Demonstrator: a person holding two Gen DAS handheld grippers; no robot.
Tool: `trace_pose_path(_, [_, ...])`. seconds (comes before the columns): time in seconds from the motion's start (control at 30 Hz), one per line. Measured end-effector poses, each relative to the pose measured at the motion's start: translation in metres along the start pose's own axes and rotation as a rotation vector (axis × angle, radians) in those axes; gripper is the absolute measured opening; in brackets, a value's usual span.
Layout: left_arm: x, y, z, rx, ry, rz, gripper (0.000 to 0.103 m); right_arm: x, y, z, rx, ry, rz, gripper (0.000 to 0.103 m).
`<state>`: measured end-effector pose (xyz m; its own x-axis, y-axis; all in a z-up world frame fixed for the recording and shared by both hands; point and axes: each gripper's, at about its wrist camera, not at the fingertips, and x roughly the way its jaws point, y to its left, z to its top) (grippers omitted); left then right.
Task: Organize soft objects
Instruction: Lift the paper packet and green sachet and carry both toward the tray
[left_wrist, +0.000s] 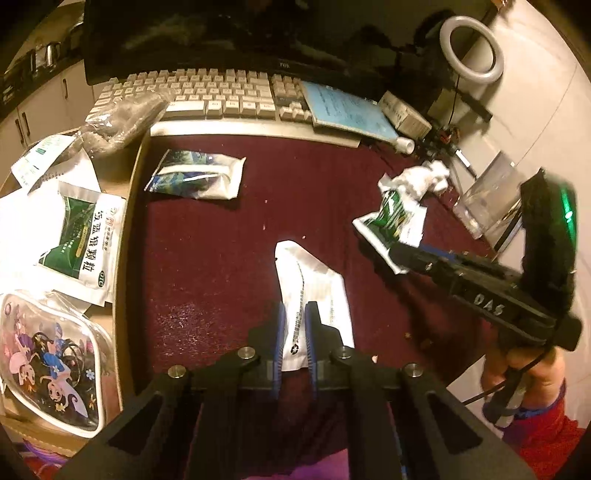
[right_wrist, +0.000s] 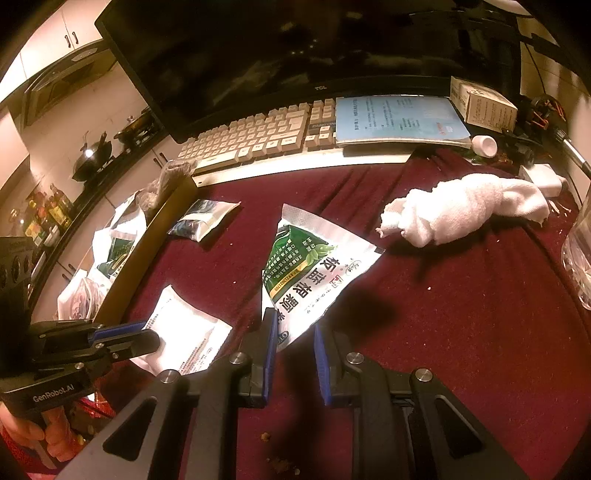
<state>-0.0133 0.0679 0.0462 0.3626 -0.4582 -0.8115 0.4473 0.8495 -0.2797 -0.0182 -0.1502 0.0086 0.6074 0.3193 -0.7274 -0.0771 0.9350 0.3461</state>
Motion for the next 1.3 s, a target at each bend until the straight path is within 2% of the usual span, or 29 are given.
trace_pose_path(0.47, [-0.039,-0.002,0.017,-0.007,-0.097,-0.021,0.009,-0.007,0.008,0.002,-0.009,-0.019,0.010,0.020])
trace_pose_path(0.7, [-0.056,0.006,0.021,-0.019,-0.141,-0.006,0.009,-0.011,0.013,0.005,-0.021,-0.030,0.018,0.020])
trace_pose_path(1.3, [-0.066,0.020,0.019,-0.065,-0.158,0.010,0.009,-0.008,0.030,0.007,-0.050,-0.024,0.036,0.020])
